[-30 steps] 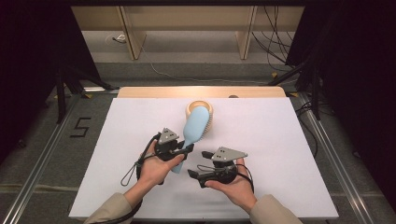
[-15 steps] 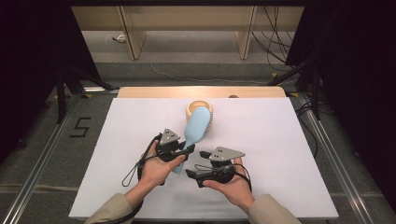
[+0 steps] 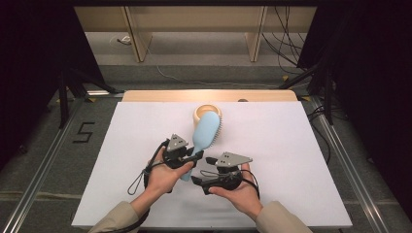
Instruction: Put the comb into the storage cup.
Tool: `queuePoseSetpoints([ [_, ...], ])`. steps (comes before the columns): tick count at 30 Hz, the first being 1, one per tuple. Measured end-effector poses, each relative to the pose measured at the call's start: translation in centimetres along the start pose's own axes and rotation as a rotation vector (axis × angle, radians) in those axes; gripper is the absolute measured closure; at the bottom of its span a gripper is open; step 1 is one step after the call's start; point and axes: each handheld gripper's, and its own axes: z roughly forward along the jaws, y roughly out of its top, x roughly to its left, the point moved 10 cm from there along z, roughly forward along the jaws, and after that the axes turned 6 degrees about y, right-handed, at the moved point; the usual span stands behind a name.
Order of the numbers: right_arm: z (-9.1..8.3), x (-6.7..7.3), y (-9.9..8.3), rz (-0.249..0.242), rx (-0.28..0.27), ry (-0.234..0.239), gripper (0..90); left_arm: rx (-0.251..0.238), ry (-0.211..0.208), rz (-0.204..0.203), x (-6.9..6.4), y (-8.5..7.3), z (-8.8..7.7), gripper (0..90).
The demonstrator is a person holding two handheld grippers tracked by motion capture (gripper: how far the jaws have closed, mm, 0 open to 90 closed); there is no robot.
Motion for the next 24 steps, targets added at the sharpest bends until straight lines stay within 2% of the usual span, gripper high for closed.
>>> queuePoseSetpoints([
  [24,1.2,0.1,-0.2,0.009,0.015,0.01,16.3,-0.001,-0.004,0.0,-0.2,-0.1,0.1,69.1],
])
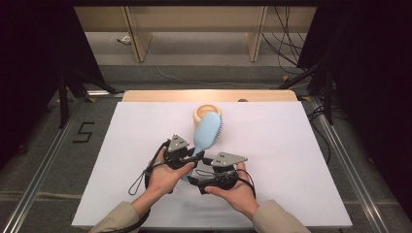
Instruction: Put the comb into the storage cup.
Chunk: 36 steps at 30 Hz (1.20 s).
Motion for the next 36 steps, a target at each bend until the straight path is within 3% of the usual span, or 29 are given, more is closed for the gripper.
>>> queuePoseSetpoints([
  [36,0.77,-0.21,0.12,0.016,0.001,-0.005,17.5,-0.011,-0.002,0.011,-0.37,0.01,0.04,69.1],
])
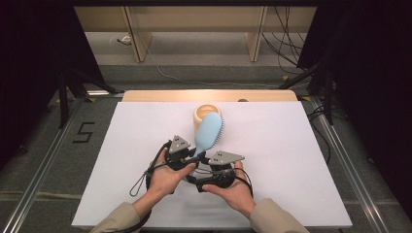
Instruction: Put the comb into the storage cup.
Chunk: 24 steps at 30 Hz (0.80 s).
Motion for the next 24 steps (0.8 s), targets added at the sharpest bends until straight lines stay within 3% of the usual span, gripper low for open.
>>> queuePoseSetpoints([
  [17,0.63,0.28,-0.14,0.011,0.006,0.006,17.9,0.0,-0.003,0.006,-0.52,-0.25,0.19,69.1],
  [24,0.91,0.4,-0.14,0.013,0.001,0.001,23.7,-0.001,-0.006,0.0,-0.58,-0.22,0.18,69.0],
])
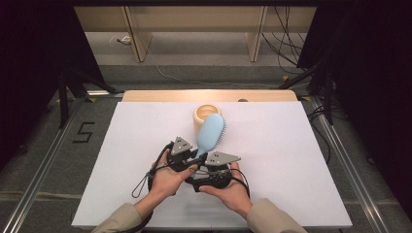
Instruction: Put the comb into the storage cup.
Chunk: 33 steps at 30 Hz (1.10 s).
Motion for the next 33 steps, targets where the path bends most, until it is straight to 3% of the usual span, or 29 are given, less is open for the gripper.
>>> queuePoseSetpoints([
  [11,0.3,0.6,0.0,-0.005,-0.003,0.025,41.8,-0.005,0.002,-0.004,0.1,0.1,0.0,69.1],
  [17,0.3,0.4,-0.2,0.01,0.01,0.028,45.9,-0.005,0.005,-0.001,0.2,0.2,-0.1,69.1],
  [33,-0.3,-1.1,-0.2,0.143,0.004,-0.012,63.6,-0.017,-0.003,0.025,-0.1,0.4,-0.3,68.8],
])
